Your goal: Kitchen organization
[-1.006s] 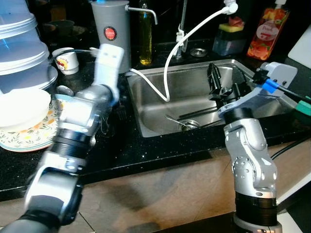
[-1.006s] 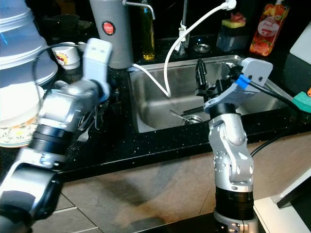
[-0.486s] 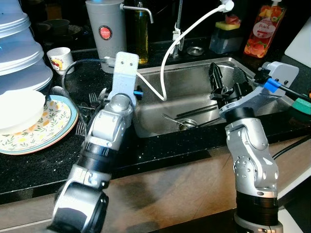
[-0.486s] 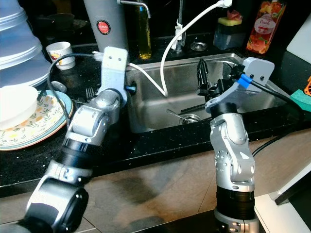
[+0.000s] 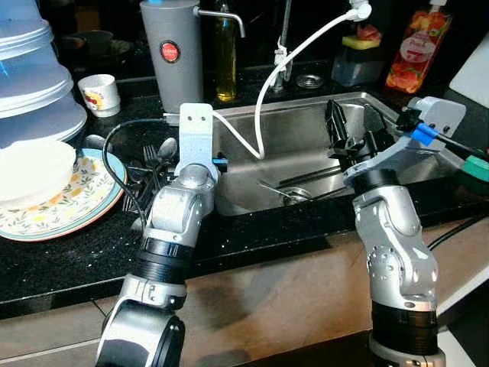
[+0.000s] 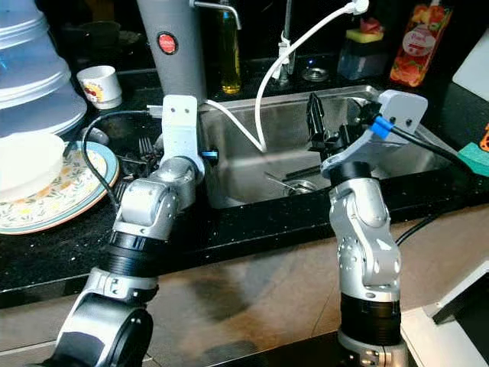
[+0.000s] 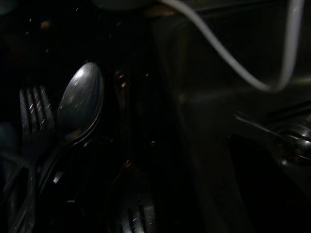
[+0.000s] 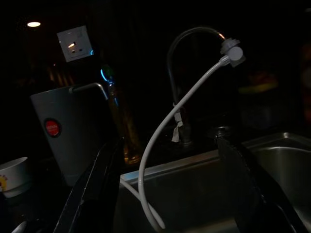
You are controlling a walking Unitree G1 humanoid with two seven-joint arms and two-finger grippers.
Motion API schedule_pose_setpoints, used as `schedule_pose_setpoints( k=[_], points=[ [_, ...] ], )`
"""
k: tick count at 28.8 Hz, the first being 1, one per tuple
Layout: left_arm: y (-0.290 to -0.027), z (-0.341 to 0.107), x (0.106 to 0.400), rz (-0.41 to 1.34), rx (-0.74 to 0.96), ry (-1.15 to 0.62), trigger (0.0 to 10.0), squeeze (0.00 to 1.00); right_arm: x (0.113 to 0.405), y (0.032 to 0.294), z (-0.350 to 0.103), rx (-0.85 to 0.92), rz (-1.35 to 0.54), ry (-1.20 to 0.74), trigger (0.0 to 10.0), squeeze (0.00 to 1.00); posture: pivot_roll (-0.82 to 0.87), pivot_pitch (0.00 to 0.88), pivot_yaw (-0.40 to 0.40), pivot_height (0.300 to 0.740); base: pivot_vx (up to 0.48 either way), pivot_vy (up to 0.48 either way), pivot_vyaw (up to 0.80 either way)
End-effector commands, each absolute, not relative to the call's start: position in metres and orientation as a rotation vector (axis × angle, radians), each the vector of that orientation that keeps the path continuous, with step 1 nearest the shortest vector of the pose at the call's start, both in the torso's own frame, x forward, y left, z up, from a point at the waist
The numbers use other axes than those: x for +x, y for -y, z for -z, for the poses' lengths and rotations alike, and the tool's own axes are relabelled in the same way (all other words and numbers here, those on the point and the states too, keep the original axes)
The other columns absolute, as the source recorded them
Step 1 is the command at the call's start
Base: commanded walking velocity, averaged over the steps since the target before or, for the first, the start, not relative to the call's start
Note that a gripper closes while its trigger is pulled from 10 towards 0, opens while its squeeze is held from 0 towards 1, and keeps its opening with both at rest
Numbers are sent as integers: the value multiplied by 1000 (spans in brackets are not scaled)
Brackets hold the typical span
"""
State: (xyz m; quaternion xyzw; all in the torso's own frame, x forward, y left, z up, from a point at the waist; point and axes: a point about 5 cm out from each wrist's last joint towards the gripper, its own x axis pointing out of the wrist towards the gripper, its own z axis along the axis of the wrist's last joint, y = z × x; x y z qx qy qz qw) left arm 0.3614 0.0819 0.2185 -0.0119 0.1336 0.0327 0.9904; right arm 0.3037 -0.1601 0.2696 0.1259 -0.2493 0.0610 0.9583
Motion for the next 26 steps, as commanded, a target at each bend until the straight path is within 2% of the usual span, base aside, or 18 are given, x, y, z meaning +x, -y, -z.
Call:
schedule_pose_setpoints(
  k=[1,7,8,9,10,11,25,26],
  points=[
    [-86,-211,358,-98,-40,-302,10000,0,304,157,-271,257,-142,501,10000,0,-17,0,19,740,0,0,0],
    [-88,-204,356,-107,-79,-348,10000,0,304,157,-271,256,-147,500,10000,0,-13,0,16,740,0,0,0],
    [-87,-201,355,-99,-103,-373,9216,0,304,157,-271,256,-147,501,10000,0,-13,0,16,740,0,0,0],
    [-87,-201,355,-99,-103,-373,9216,0,304,157,-271,256,-147,501,10000,0,-13,0,16,740,0,0,0],
    [-86,-198,355,-94,-129,-395,2745,0,304,157,-271,256,-147,501,10000,0,-13,0,16,740,0,0,0],
    [-85,-196,354,-91,-154,-415,0,0,305,157,-271,256,-147,501,10000,0,-11,0,15,740,0,0,0],
    [-94,-211,357,-164,-77,-298,0,0,304,157,-271,260,-142,500,10000,0,-12,0,19,740,0,0,0],
    [-101,-218,358,-218,-44,-243,4118,0,304,157,-271,261,-141,500,10000,0,-12,0,19,740,0,0,0]
  ],
)
